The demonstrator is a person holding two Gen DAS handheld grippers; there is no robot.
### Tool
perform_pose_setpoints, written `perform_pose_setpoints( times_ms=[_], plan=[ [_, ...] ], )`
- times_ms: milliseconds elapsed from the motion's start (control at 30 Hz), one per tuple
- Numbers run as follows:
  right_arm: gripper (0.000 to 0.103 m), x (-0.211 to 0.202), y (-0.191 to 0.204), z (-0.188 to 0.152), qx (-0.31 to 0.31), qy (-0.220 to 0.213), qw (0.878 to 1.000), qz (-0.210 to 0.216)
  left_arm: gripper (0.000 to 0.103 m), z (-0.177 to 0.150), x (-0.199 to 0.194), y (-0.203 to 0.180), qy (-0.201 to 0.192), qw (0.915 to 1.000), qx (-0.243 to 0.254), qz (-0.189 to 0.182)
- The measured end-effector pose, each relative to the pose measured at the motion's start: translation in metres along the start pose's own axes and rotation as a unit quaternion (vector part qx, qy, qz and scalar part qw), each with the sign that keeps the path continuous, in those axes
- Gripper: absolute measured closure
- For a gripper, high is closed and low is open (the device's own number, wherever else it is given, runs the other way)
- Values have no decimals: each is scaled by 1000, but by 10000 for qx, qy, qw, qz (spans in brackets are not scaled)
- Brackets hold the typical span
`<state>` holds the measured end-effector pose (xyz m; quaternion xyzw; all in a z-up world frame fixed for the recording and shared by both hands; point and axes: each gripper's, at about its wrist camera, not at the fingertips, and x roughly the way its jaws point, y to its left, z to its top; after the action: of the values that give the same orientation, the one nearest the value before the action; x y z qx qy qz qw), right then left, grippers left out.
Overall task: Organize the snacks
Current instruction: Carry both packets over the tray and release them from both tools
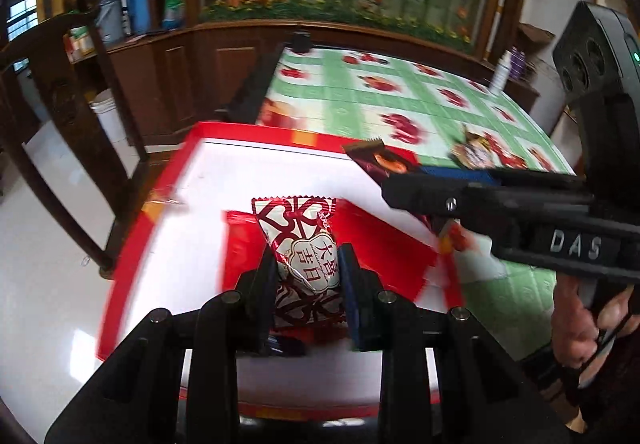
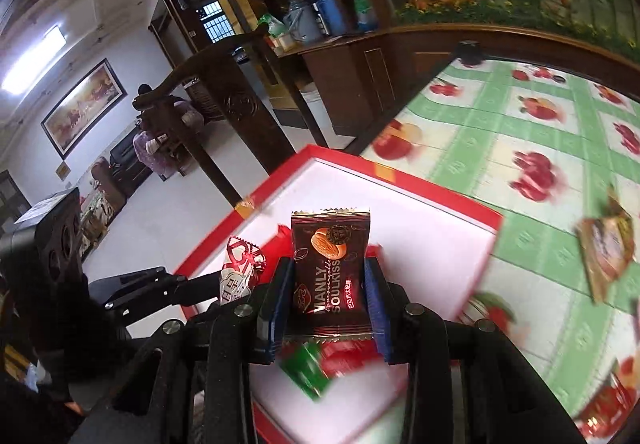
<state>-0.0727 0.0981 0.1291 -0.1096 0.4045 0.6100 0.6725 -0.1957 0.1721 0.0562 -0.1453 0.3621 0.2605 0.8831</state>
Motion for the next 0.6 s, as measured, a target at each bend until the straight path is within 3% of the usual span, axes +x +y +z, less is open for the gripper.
perform_pose_setpoints(
  times_ms=[400,433,533,600],
  plan=[
    [66,49,13,9,91,-17,9997,-244,75,5,28,36,256,9983,-267,455],
    [65,49,14,8,80,-6,9997,-235,71,4,28,38,301,9980,-304,473],
    [61,47,17,7,61,40,9998,-182,35,2,24,44,337,9967,-486,551],
    [59,42,17,6,25,-27,9998,-174,33,1,18,46,252,9967,-549,545]
  ],
)
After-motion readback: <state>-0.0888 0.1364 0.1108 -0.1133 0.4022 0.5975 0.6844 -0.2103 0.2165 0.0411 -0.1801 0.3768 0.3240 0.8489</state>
